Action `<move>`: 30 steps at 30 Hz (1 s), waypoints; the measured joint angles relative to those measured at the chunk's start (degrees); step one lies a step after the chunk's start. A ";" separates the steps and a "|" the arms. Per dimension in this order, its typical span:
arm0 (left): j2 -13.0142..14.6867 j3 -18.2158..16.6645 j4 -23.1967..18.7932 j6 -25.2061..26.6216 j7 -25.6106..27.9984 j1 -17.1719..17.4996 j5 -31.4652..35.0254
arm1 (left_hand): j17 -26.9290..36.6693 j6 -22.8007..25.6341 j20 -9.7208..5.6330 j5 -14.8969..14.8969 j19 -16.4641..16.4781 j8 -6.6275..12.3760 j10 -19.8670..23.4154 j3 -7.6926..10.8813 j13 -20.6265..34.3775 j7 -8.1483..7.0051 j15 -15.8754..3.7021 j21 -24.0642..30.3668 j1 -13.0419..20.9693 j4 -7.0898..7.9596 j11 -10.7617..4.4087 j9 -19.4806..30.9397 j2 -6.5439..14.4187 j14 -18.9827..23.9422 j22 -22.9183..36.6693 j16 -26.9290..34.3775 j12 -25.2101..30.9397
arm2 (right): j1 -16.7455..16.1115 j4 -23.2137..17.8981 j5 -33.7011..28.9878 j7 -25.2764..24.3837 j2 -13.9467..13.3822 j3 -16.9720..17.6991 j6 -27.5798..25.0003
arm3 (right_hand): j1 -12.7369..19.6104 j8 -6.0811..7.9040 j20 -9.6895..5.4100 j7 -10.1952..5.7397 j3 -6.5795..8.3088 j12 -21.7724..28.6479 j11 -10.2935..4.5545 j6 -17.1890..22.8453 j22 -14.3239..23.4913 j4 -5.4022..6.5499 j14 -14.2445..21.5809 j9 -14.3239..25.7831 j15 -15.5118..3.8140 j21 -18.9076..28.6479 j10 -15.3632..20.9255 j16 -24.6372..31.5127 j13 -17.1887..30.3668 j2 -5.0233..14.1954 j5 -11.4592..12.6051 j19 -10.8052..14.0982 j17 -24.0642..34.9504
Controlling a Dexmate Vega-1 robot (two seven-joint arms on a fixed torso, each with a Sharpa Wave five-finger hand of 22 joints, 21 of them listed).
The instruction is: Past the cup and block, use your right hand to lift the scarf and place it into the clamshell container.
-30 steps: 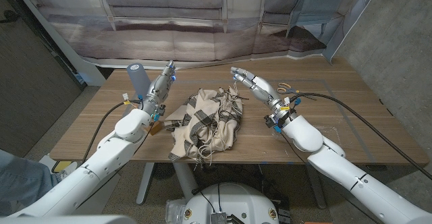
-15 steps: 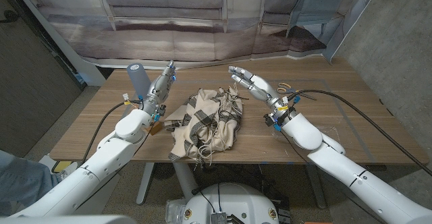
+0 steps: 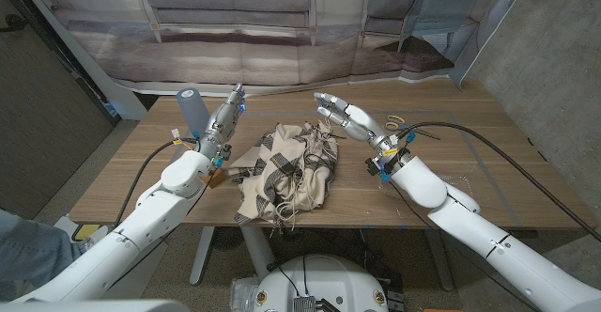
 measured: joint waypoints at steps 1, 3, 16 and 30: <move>-0.01 0.00 0.06 0.00 -0.14 0.00 -0.12 | 0.00 0.00 0.00 0.00 0.00 0.00 0.00 0.00 0.00 0.00 0.00 0.00 0.00 0.00 0.00 0.00 0.00 0.00 0.00 0.00 0.00 | -0.05 -0.21 -0.31 -0.12 -0.07 0.00 -0.17 | 0.00 0.00 0.00 0.00 -0.06 0.00 0.00 0.00 0.00 -0.06 0.00 0.00 0.00 0.00 0.00 0.00 0.00 0.00 0.00 0.00 0.00; -0.01 0.00 0.14 0.00 -0.17 0.01 -0.19 | 0.00 0.00 0.00 0.00 0.00 -0.32 0.00 0.00 0.00 0.00 0.00 0.00 0.00 0.00 0.00 0.00 0.00 0.00 0.00 0.00 0.00 | -0.10 -0.31 -1.05 -0.42 -0.11 0.00 -0.54 | 0.00 0.00 0.00 0.00 -0.06 0.00 0.00 0.00 0.00 -0.06 0.00 0.00 0.00 0.00 0.00 0.00 0.00 0.00 0.00 0.00 0.00; 0.12 -0.15 -0.03 -0.30 -0.41 0.83 -0.80 | 0.00 0.31 0.20 0.00 -0.21 -0.32 0.21 -0.24 0.00 0.31 0.00 0.00 0.22 0.25 0.22 0.00 0.22 0.00 0.00 0.00 0.00 | -0.09 -0.88 -4.23 -1.48 -0.39 -0.33 -1.24 | 0.31 0.00 0.22 -0.09 -0.06 0.00 0.00 0.52 0.00 -0.06 -0.73 0.00 -0.72 -0.54 0.00 -0.39 0.00 0.31 0.00 -0.21 0.00; 0.78 -0.89 -1.53 -0.42 0.30 2.38 -0.64 | 0.00 0.44 0.20 -0.39 -0.20 -0.31 0.21 -0.48 0.00 0.16 0.00 0.00 0.45 0.01 0.21 0.00 -0.01 0.00 0.00 0.00 0.00 | 0.75 -1.11 -6.66 -1.68 -0.49 -1.41 -1.45 | 2.42 0.00 0.93 -3.07 0.88 -0.45 -0.42 1.01 -0.01 -1.48 -1.25 0.00 -0.19 -1.71 -0.43 -0.61 0.00 1.06 0.00 -0.93 -0.04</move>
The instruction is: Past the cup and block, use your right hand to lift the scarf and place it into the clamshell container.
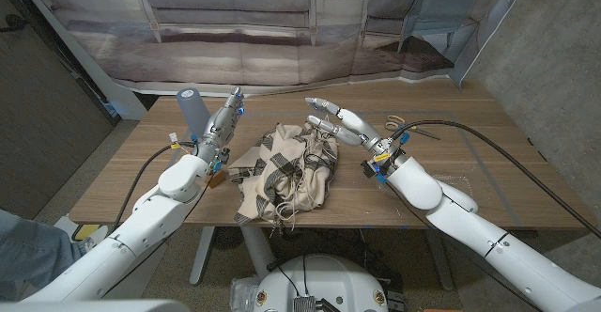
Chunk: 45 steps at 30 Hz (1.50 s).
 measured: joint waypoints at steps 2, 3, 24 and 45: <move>0.07 -0.11 -0.20 -0.02 0.21 0.21 0.05 | 0.00 0.10 0.00 0.00 0.00 0.00 0.00 0.00 0.00 -0.10 0.00 0.00 0.00 0.00 0.00 0.00 0.00 0.00 0.00 0.00 0.00 | 0.06 -0.19 -0.30 0.00 -0.11 -0.18 -0.10 | 0.00 0.00 0.21 -0.30 0.10 0.00 -0.20 -0.31 0.00 -0.09 0.00 0.00 0.00 0.00 -0.20 0.00 0.00 0.00 0.00 -0.21 -0.08; 0.08 -0.13 -0.24 -0.02 0.21 0.24 0.05 | 0.00 0.10 0.00 0.00 0.00 0.00 0.00 0.00 0.00 -0.10 0.00 0.00 0.00 0.00 0.00 0.00 0.00 0.00 0.00 0.00 0.00 | 0.06 -0.19 -0.36 0.00 -0.11 -0.18 -0.12 | 0.00 0.00 0.50 -0.47 0.19 0.00 -0.20 -0.14 0.00 -0.19 0.00 0.00 0.00 0.00 -0.20 0.00 0.00 0.00 0.00 -0.50 -0.08; 0.53 -0.75 -1.79 0.09 1.06 1.44 0.55 | 0.00 0.28 0.00 0.00 0.00 0.03 0.40 -0.24 0.00 -0.28 0.00 0.00 0.00 0.24 -0.01 0.00 0.00 0.00 0.00 0.00 0.00 | -0.34 -1.67 -3.62 -0.85 -0.78 -0.53 -0.55 | 1.90 -0.79 11.69 -6.58 0.47 -0.45 -2.77 -3.55 0.00 -2.21 -1.10 0.00 3.02 -1.94 -2.02 0.00 0.00 -0.25 -1.22 0.84 -0.08; 0.90 -1.28 -2.53 0.36 1.16 1.89 0.66 | 0.00 0.58 -0.01 0.00 0.00 0.03 0.60 -0.23 0.00 -0.59 0.00 0.00 0.30 0.24 -0.22 0.00 0.31 0.00 0.00 0.00 0.00 | -0.14 -2.85 -10.25 -3.40 -0.93 -0.88 -0.74 | 4.70 -0.73 13.61 -7.33 0.13 -1.21 -1.20 -5.57 0.00 -4.59 -2.66 0.00 5.73 -2.95 -7.39 -0.27 0.00 -2.30 -1.33 2.78 -0.07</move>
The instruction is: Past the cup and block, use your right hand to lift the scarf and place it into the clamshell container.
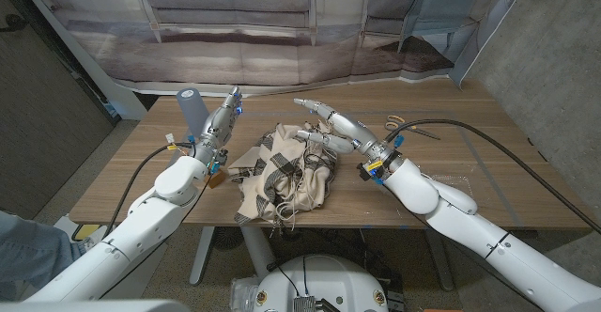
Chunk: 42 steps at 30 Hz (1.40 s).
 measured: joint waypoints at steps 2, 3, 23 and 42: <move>0.01 0.00 0.00 0.00 -0.05 -0.04 0.00 | 0.00 0.00 0.00 0.00 0.00 0.00 0.00 -0.25 0.00 0.00 0.00 0.00 0.00 -0.25 0.00 0.00 0.00 0.00 0.00 0.00 0.00 | 0.02 -0.21 -0.54 -0.08 -0.07 -0.06 -0.24 | 0.07 0.00 0.00 0.18 -0.14 0.00 0.15 -0.18 0.00 -0.14 -0.10 0.00 -0.09 -0.22 -0.15 0.00 0.00 -0.07 0.00 0.00 0.00; 0.01 0.00 0.00 0.00 -0.08 -0.08 0.00 | 0.00 0.00 0.00 0.00 0.00 0.00 0.00 -0.25 0.00 0.00 0.00 0.00 0.00 -0.25 0.00 0.00 0.00 0.00 0.00 0.00 0.00 | 0.05 -0.34 -0.80 -0.16 -0.11 -0.09 -0.42 | 0.35 0.00 0.00 0.18 -0.14 0.00 0.29 -0.18 0.00 -0.14 -0.22 0.00 0.02 -0.22 -0.29 0.00 0.00 -0.35 0.00 0.00 0.00; 0.01 -0.07 0.20 -0.21 -0.62 -0.15 -0.17 | 0.00 0.22 0.00 0.00 0.00 0.00 0.00 -0.48 0.00 0.23 0.00 0.00 0.23 -0.01 0.00 0.00 0.23 0.00 0.00 0.00 0.00 | -0.21 -3.64 -6.22 -1.10 -1.02 -1.09 -5.34 | -0.20 0.00 0.39 0.78 -1.51 -0.39 0.94 -2.25 0.00 -0.83 -2.69 0.00 1.23 -1.49 -4.05 0.00 0.30 -3.49 1.56 -0.83 0.14; 0.13 -0.68 -0.39 -0.74 -0.35 0.84 -0.24 | 0.00 0.30 0.00 0.00 0.00 0.00 0.31 -0.49 0.00 0.32 0.42 0.00 0.23 -0.03 0.31 0.00 0.23 -0.01 0.00 0.00 -0.24 | 0.39 -7.16 -10.22 1.08 -2.40 -2.98 -10.34 | -0.34 -0.27 0.39 1.51 -2.05 -0.46 1.41 -4.17 0.30 -0.91 -3.59 0.00 1.53 -1.92 -6.16 0.00 0.29 -4.20 2.66 -0.83 0.13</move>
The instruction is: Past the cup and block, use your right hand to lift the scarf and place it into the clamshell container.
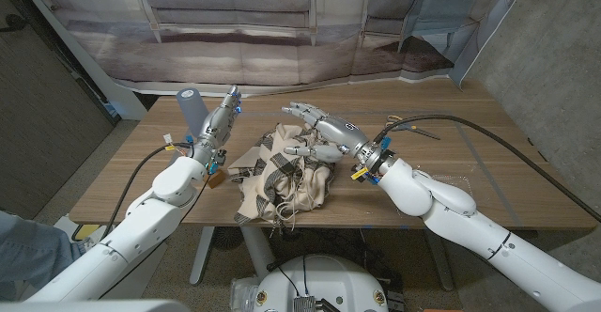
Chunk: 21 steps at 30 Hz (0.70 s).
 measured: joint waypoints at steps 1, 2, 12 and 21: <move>0.00 0.00 0.00 0.00 0.00 0.00 0.00 | 0.00 0.00 0.00 0.00 0.00 0.00 0.00 -0.16 0.00 0.00 0.00 0.00 0.00 -0.16 0.00 0.00 0.00 0.00 0.00 0.00 0.00 | 0.03 -0.10 0.00 0.00 -0.02 -0.11 0.00 | 0.00 0.00 0.00 0.00 0.00 0.00 -0.19 0.00 0.00 0.00 -0.11 0.00 -0.07 0.00 -0.20 0.00 0.00 0.00 0.00 0.00 0.00; 0.05 -0.04 -0.08 0.00 0.00 0.03 -0.02 | 0.00 0.00 0.00 0.00 0.00 0.00 0.00 -0.23 0.00 0.00 0.00 0.00 0.00 -0.23 0.00 0.00 0.00 0.00 0.00 0.00 0.00 | 0.08 -0.22 -0.96 0.03 -0.04 -0.25 -0.77 | 0.00 0.00 0.00 0.04 0.00 0.00 -0.28 -0.04 0.00 0.00 -0.30 0.00 0.11 0.00 -0.29 0.00 0.00 0.00 0.00 0.00 0.00; 0.17 -0.18 -0.15 0.00 -0.37 0.04 -0.26 | 0.00 0.00 0.00 0.00 0.00 0.00 0.00 -0.39 0.00 0.00 0.00 0.00 0.22 -0.06 0.00 0.00 0.22 0.00 0.00 0.00 0.00 | 0.37 -1.19 -4.73 -0.28 -0.20 -1.62 -3.72 | 0.09 0.00 0.00 0.42 -0.23 0.01 -0.05 -1.02 0.00 0.23 -0.41 0.00 0.22 0.00 -0.69 0.00 0.00 -0.70 0.52 0.00 -0.01; -0.14 -0.33 -0.10 -0.78 -0.67 0.21 -0.51 | 0.00 0.00 0.00 0.00 0.00 0.00 0.00 -0.39 0.00 0.00 -0.01 0.00 0.22 -0.06 0.00 0.00 0.22 0.00 0.00 0.00 0.00 | 1.26 -2.25 -6.59 1.57 -0.85 -2.88 -5.34 | 0.09 0.01 -0.09 1.34 -0.70 0.01 0.21 -1.94 -0.17 0.23 -2.16 0.00 0.53 -0.64 -2.69 0.00 -0.01 -0.70 1.40 -0.54 -0.01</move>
